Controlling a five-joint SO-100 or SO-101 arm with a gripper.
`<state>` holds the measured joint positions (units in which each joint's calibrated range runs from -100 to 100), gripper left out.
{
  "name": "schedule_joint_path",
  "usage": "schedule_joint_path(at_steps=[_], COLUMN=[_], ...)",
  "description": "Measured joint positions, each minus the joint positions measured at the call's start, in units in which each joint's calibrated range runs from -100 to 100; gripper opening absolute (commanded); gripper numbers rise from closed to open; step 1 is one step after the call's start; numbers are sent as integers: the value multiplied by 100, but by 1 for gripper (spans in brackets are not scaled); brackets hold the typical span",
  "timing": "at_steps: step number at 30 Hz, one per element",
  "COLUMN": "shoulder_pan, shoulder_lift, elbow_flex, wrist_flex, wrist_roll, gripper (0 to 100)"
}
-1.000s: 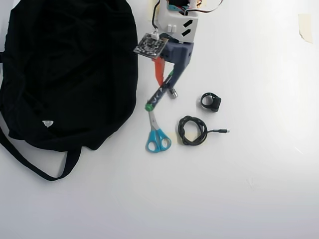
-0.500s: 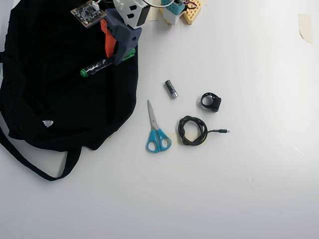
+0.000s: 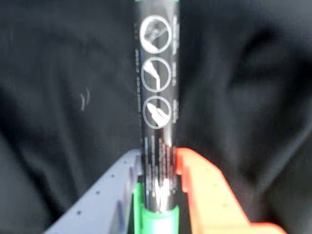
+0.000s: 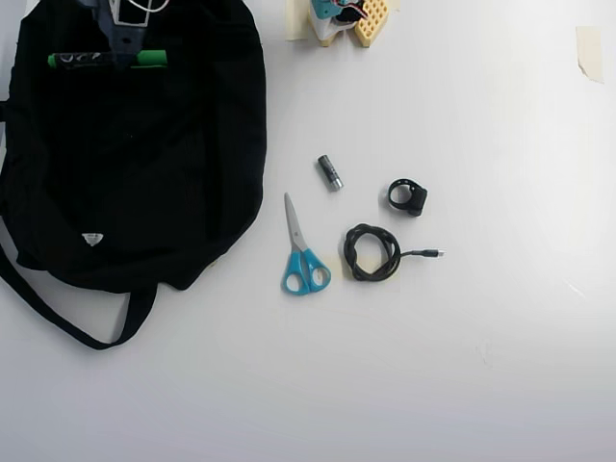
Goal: Put the green marker into the black bag
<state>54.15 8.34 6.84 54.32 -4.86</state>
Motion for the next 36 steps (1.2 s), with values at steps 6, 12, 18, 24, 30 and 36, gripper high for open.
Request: schedule_joint_path(at_steps=[6,12,18,24,30,36], shoulder_pan=[88,-1080,-4702,-5643,-6054,-6098], shoulder_lift=[-8,-3910,-5421,-7007,-9099,-10602], elbow_flex=[322,354,1226,3137,5818,7610], wrist_flex=[747,2301,2404,2293,1460,1477], wrist_roll=[-283,-552,-689,-801,-405,127], gripper=[33,10,2,2,2,2])
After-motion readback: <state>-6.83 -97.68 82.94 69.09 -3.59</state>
